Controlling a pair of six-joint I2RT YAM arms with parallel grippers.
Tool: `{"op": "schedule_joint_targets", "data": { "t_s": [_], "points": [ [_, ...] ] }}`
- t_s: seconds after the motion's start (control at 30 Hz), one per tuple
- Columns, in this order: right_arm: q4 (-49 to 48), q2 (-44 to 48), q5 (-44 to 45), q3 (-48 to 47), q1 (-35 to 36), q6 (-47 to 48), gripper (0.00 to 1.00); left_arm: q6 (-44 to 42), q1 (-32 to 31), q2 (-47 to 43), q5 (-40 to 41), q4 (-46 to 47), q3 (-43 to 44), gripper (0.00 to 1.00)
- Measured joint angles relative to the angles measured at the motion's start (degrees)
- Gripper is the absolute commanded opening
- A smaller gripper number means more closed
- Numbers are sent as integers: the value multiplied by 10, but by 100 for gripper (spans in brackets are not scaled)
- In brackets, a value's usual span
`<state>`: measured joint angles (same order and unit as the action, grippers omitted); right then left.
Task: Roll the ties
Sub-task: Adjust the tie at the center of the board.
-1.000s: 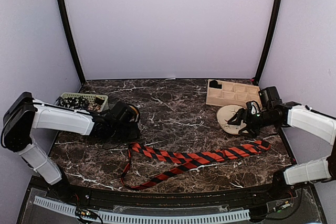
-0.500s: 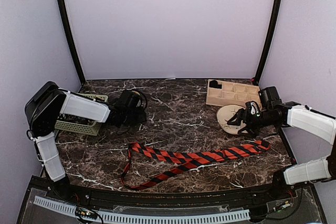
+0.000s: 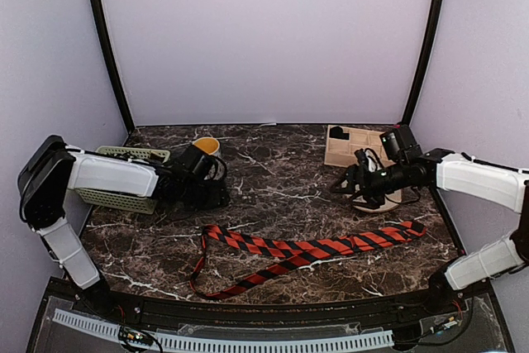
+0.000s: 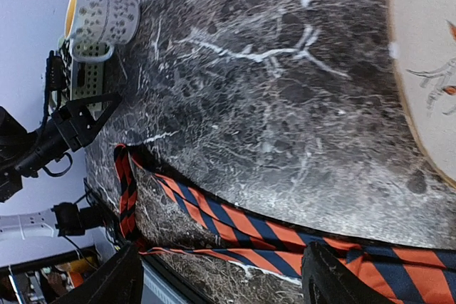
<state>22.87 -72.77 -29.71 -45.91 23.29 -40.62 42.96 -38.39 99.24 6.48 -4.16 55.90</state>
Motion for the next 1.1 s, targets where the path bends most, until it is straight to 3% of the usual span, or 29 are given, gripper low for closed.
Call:
{"op": "schedule_joint_targets", "data": {
  "t_s": [0.27,0.43,0.57,0.73,1.1],
  "points": [
    [-31,-117,27,-133,176,16,74,157,-96,-217,40,-194,-50,77],
    [-60,-180,32,-165,257,20,74,259,-153,-281,48,-316,-59,71],
    [-66,-205,32,-165,277,21,71,329,-203,-290,29,-384,-84,62],
    [-69,-214,31,-166,282,24,57,379,-239,-290,1,-431,-106,58],
    [-79,-292,26,-209,322,22,53,395,-271,-243,-16,-383,-140,55]
  ]
}}
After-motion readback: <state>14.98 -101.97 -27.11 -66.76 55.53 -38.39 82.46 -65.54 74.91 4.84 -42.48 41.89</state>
